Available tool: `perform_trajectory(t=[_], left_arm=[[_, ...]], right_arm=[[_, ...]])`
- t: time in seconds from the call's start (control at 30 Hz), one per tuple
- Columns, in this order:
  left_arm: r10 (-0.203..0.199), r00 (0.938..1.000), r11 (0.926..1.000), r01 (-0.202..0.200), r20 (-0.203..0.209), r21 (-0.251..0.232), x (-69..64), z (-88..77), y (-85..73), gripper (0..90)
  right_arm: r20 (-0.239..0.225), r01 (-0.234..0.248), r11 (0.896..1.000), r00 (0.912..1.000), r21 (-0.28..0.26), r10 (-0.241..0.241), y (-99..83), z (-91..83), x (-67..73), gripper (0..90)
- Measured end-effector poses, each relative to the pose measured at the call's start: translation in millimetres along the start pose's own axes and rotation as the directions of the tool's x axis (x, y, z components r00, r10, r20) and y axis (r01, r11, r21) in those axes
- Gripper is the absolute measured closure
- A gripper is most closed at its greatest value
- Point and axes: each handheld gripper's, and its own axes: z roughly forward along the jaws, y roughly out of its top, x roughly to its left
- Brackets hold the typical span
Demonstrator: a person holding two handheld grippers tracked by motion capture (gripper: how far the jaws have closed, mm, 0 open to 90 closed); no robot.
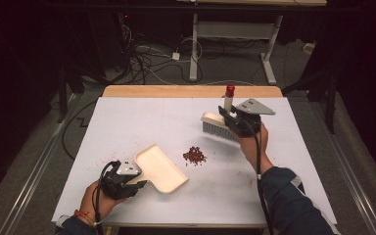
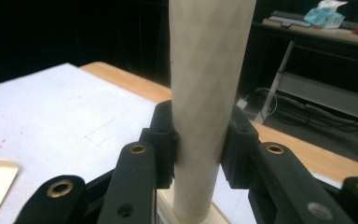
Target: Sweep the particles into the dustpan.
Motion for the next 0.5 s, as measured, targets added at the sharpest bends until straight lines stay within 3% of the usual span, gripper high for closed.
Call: perform_trajectory(t=[0.07,0.17,0.5], left_arm=[[-0.004,1.0000,1.0000,0.004,-0.005,0.002,-3.3,2.8,-1.0,63.4],[-0.002,0.9999,0.9999,0.002,-0.012,0.012,-8.6,7.3,-1.0,63.4],[-0.027,0.9994,0.9996,0.027,-0.023,0.007,-21.3,13.7,5.6,63.4]], right_arm=[[0.002,0.023,1.000,0.9997,0.004,-0.023,-3.7,5.9,8.9,70.4],[-0.036,0.058,0.998,0.9977,0.020,-0.058,-7.9,8.8,25.2,70.4],[-0.157,0.040,0.999,0.9869,0.016,-0.037,-21.5,-2.7,55.2,70.0]])
